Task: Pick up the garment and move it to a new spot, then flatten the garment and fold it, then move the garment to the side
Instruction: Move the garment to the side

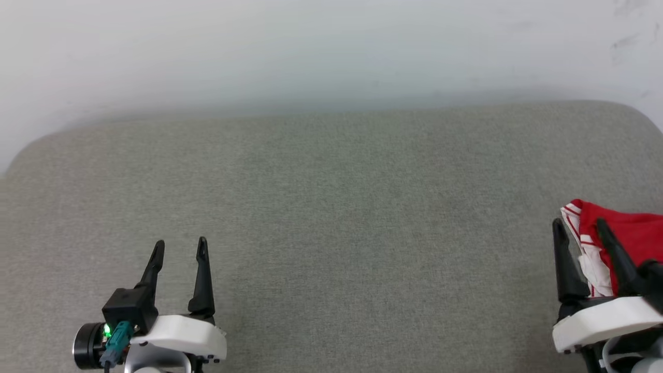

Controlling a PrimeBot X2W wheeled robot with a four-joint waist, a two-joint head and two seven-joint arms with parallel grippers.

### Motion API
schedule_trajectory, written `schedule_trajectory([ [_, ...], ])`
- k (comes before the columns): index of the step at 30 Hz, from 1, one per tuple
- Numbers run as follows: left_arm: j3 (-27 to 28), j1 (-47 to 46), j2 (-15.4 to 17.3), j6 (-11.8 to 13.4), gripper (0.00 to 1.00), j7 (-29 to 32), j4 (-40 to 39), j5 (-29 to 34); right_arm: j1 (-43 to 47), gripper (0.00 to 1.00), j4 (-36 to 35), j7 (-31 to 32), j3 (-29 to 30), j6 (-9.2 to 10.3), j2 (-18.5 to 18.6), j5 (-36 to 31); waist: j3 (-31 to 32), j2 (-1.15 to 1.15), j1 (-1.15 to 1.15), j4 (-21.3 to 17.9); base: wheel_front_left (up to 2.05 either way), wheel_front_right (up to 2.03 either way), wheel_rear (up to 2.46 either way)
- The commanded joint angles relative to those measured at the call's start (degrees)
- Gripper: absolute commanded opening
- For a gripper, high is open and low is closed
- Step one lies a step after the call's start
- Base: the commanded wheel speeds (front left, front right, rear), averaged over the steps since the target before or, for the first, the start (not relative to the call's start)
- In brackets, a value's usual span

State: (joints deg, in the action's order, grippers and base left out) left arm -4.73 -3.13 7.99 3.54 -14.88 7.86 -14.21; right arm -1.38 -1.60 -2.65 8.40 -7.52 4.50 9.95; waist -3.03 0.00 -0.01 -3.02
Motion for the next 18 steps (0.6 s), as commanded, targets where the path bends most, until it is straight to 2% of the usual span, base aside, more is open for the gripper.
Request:
schedule_trajectory([
  [1, 0.39, 1.08, 0.3, -0.09, 1.0, -0.3, 0.3, 0.05, 1.95, 1.0, -1.84, 0.62, -0.91, 0.07, -0.42, -0.34, 1.59, 0.0, 0.01, 1.29, 0.0, 0.0, 0.0],
  [10, -0.77, 4.6, 1.07, -1.3, 1.0, -0.4, -0.22, 0.91, 8.48, 1.0, -9.18, 3.33, -2.42, 0.07, -0.96, -1.14, 4.36, 0.0, 0.01, 2.22, 0.0, 0.0, 0.0],
  [18, -0.92, 6.32, 0.16, -1.54, 1.0, -0.42, -0.8, 0.46, 11.29, 1.0, -10.72, 3.58, -2.19, 0.07, -0.96, -2.8, 5.39, 0.0, 0.01, 2.27, 0.0, 0.0, 0.0],
])
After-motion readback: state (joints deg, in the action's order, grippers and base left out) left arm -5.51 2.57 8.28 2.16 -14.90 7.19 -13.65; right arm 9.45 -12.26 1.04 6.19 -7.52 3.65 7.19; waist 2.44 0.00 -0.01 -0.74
